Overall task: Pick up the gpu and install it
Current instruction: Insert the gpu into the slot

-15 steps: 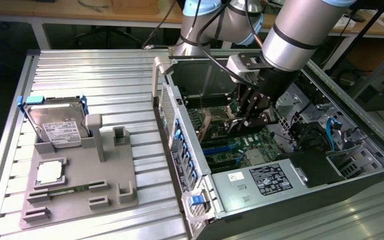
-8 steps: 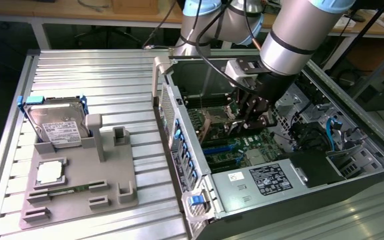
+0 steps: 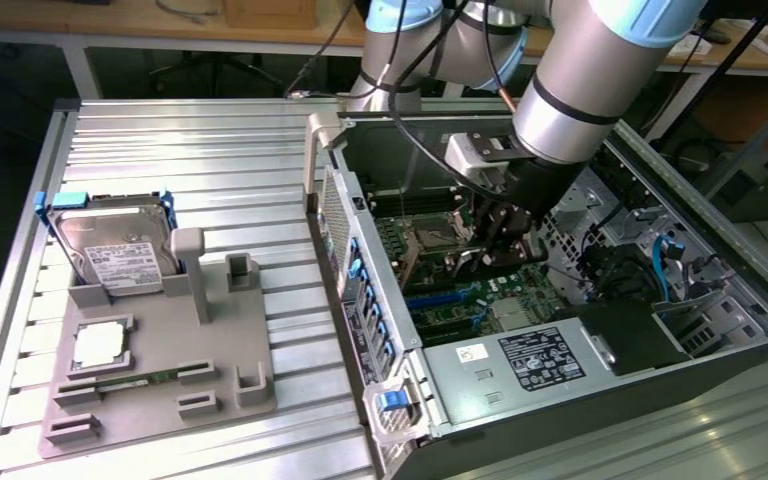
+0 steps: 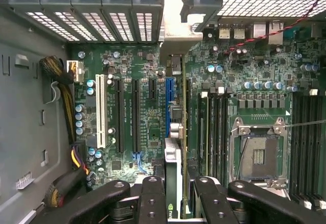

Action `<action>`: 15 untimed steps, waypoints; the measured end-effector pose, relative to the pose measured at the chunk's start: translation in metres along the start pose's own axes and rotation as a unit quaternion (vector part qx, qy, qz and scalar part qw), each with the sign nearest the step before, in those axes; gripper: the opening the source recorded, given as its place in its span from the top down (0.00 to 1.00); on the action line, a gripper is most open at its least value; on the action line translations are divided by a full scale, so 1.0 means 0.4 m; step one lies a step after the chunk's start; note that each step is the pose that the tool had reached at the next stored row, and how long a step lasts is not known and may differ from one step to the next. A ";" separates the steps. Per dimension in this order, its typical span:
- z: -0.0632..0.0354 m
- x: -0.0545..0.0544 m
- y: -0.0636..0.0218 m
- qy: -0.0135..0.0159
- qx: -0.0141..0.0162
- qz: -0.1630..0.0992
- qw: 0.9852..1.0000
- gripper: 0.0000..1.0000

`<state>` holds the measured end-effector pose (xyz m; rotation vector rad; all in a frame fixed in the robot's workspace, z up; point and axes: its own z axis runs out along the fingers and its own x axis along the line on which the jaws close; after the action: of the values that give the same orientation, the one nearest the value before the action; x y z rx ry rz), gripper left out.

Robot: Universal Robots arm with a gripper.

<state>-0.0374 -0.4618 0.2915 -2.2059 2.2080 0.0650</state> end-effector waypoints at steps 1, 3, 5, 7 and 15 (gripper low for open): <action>0.002 0.000 0.000 0.000 0.000 0.000 1.000 0.73; 0.004 0.000 0.000 0.000 0.000 0.000 1.000 0.73; 0.006 0.000 0.000 0.000 0.000 0.000 1.000 0.73; 0.006 0.000 0.000 -0.001 0.000 0.000 1.000 0.73; 0.006 0.000 0.000 -0.001 0.000 0.000 1.000 0.73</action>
<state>-0.0374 -0.4618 0.2889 -2.2053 2.2073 0.0664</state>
